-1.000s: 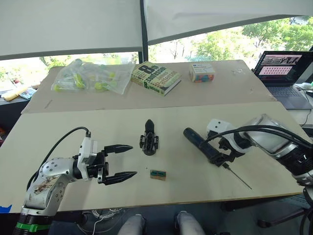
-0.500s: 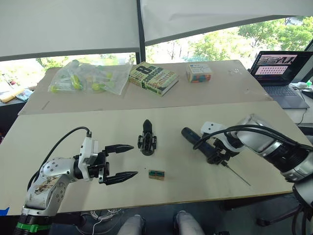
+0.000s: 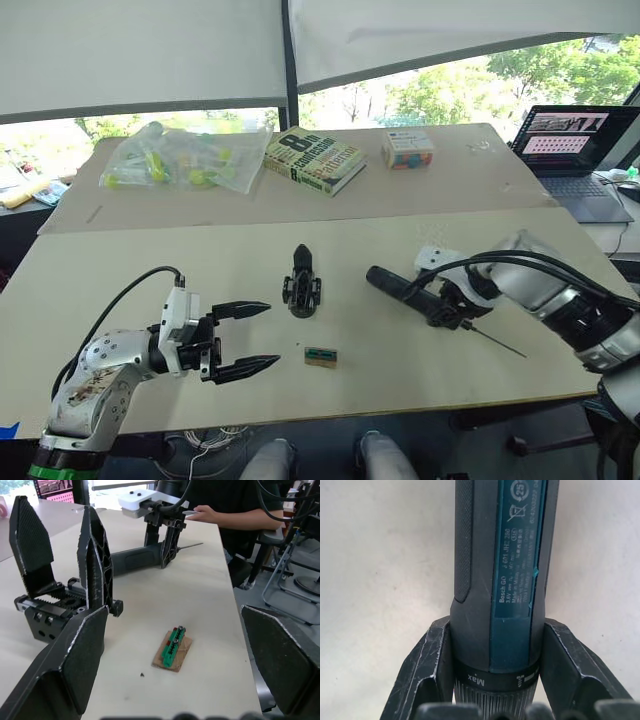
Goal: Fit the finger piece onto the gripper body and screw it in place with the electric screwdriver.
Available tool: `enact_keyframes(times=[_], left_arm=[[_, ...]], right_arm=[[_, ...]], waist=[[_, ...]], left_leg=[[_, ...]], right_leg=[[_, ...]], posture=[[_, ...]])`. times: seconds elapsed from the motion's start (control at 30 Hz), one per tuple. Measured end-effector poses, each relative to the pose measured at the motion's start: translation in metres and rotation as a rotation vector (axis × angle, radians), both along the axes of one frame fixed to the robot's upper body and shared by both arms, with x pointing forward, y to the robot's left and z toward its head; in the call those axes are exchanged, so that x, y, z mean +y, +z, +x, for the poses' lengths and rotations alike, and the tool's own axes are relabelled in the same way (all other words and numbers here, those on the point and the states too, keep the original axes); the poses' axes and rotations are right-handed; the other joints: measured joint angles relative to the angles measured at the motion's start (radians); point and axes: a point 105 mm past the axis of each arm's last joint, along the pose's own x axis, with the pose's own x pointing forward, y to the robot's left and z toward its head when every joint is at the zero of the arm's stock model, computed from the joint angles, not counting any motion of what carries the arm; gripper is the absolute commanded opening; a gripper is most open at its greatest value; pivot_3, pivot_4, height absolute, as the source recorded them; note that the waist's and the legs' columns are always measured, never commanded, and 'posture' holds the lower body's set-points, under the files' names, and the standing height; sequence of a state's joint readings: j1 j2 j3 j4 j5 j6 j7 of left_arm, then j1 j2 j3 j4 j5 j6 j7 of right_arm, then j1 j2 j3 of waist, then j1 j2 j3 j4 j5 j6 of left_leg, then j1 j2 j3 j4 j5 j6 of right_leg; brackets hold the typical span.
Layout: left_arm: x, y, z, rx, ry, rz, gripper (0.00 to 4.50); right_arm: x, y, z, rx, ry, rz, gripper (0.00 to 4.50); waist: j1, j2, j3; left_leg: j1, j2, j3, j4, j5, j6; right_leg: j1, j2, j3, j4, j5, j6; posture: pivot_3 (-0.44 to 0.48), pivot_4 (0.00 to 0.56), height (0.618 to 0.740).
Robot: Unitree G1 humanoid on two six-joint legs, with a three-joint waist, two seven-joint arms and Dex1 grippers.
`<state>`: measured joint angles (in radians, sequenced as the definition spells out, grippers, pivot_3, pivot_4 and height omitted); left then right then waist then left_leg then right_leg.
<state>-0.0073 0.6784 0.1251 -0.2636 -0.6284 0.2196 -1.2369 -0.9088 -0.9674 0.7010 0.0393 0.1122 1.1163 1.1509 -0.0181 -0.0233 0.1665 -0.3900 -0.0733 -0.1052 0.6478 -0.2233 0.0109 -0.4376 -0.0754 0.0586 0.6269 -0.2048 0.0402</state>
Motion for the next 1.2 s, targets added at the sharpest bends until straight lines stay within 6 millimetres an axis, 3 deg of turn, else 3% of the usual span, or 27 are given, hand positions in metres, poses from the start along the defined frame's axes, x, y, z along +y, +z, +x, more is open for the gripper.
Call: enact_keyframes(times=[0.17, 0.3, 0.4, 0.5, 0.63, 0.77, 0.93, 1.2], left_arm=[[0.007, 0.0, 0.0, 0.004, -0.003, 0.024, 4.5], [0.02, -0.008, 0.005, 0.003, -0.006, 0.074, 4.5], [0.028, -0.013, 0.01, 0.004, -0.01, 0.099, 4.5], [0.033, -0.018, 0.012, -0.013, -0.028, 0.133, 4.5], [0.025, -0.031, 0.01, -0.009, -0.066, 0.15, 4.5], [0.013, -0.041, 0.007, -0.006, -0.106, 0.159, 4.5], [-0.003, -0.055, 0.01, 0.0, -0.095, 0.135, 4.5], [-0.024, -0.065, 0.015, 0.01, -0.108, 0.125, 4.5]], right_arm=[[-0.002, 0.034, -0.003, -0.089, 0.007, 0.282, 1.95], [0.024, 0.079, -0.029, -0.211, 0.218, 0.686, 1.95], [0.045, 0.121, -0.041, -0.398, 0.308, 1.035, 1.95], [0.053, 0.144, -0.059, -0.594, 0.393, 1.141, 1.95], [0.091, 0.127, -0.093, -0.645, 0.589, 1.297, 1.95], [0.109, 0.125, -0.106, -0.686, 0.723, 1.377, 1.95], [0.123, 0.107, -0.102, -0.655, 0.8, 1.382, 1.95], [0.13, 0.084, -0.097, -0.582, 0.818, 1.351, 1.95]], waist=[[0.005, 0.001, 0.001], [0.002, 0.001, 0.001], [-0.002, 0.001, 0.001], [0.006, 0.001, 0.001], [0.005, 0.0, 0.001], [0.002, 0.0, 0.001], [0.001, 0.0, 0.001], [0.003, 0.0, 0.001]], left_leg=[[-0.001, 0.0, 0.0, 0.0, 0.0, 0.0], [0.0, 0.001, 0.001, -0.001, 0.0, 0.0], [0.001, 0.001, 0.001, -0.001, 0.0, 0.0], [0.001, 0.001, 0.001, -0.001, 0.0, 0.0], [0.001, 0.001, 0.001, -0.001, -0.001, -0.001], [0.002, 0.001, 0.001, 0.001, -0.001, -0.001], [0.005, 0.001, 0.001, 0.0, -0.001, -0.001], [0.005, 0.001, 0.001, 0.0, -0.001, -0.001]], right_leg=[[-0.001, 0.0, 0.0, 0.0, 0.0, 0.0], [0.0, 0.001, 0.0, 0.0, 0.0, 0.0], [0.0, 0.001, 0.001, 0.002, 0.001, -0.001], [0.001, 0.001, 0.0, 0.002, 0.001, -0.001], [-0.001, -0.001, 0.0, 0.003, 0.001, 0.0], [0.0, 0.0, 0.0, 0.002, 0.003, 0.0], [0.002, 0.001, -0.001, 0.003, 0.003, 0.0], [0.002, 0.0, -0.001, 0.003, 0.003, 0.0]], posture=[[0.0, 0.15, 0.74], [0.0, 0.15, 0.74], [0.0, 0.15, 0.74], [0.0, 0.15, 0.74], [0.0, 0.15, 0.74], [0.0, 0.15, 0.74], [0.0, 0.15, 0.74], [0.0, 0.15, 0.74]])
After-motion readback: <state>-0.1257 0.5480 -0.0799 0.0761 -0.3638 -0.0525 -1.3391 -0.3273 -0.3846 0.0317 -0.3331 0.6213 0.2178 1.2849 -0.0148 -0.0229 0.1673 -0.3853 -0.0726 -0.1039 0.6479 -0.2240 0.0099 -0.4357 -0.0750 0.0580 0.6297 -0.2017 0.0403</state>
